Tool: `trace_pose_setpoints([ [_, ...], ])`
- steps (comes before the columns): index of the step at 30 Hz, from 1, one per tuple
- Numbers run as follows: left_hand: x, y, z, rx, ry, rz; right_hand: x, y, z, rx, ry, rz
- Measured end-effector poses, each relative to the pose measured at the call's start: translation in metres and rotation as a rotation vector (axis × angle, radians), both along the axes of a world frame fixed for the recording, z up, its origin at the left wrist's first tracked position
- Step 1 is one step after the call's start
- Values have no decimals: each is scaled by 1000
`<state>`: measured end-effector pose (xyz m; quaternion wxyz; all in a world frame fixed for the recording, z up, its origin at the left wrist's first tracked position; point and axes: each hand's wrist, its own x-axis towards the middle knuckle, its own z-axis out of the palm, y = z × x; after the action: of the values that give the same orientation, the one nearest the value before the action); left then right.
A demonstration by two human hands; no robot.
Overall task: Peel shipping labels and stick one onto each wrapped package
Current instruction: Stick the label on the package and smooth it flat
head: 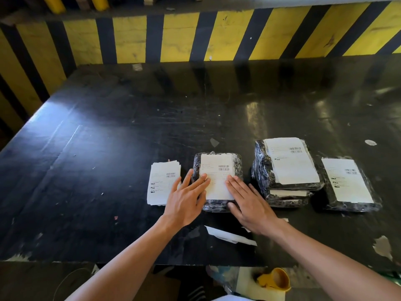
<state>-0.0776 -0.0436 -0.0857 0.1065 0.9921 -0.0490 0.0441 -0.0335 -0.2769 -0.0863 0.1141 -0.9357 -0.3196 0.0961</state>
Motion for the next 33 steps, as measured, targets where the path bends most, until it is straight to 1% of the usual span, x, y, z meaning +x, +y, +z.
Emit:
trace_pose_setpoints([
  [3,-8,12,1,-14,-36,36,-1,0,-1,10,4,-2],
  [7,-8,-6,7,-37,-39,21,0,2,-6,44,0,-18],
  [11,-16,-14,0,45,-17,14,2,1,-8,52,-1,-9],
  [15,-36,2,-7,79,28,-21,0,1,-9,57,-2,-11],
  [19,-54,20,-8,145,21,-57,0,1,-10,68,5,-18],
  [22,-55,18,-4,100,-16,-71,0,2,-12,73,-2,-21],
  [25,-48,-1,2,56,-33,-130,0,3,-14,79,-11,-28],
  [29,-48,-12,-3,107,16,-162,-1,2,-10,76,1,-22],
  [33,-65,12,-14,109,49,-138,-3,2,-7,81,15,-29],
])
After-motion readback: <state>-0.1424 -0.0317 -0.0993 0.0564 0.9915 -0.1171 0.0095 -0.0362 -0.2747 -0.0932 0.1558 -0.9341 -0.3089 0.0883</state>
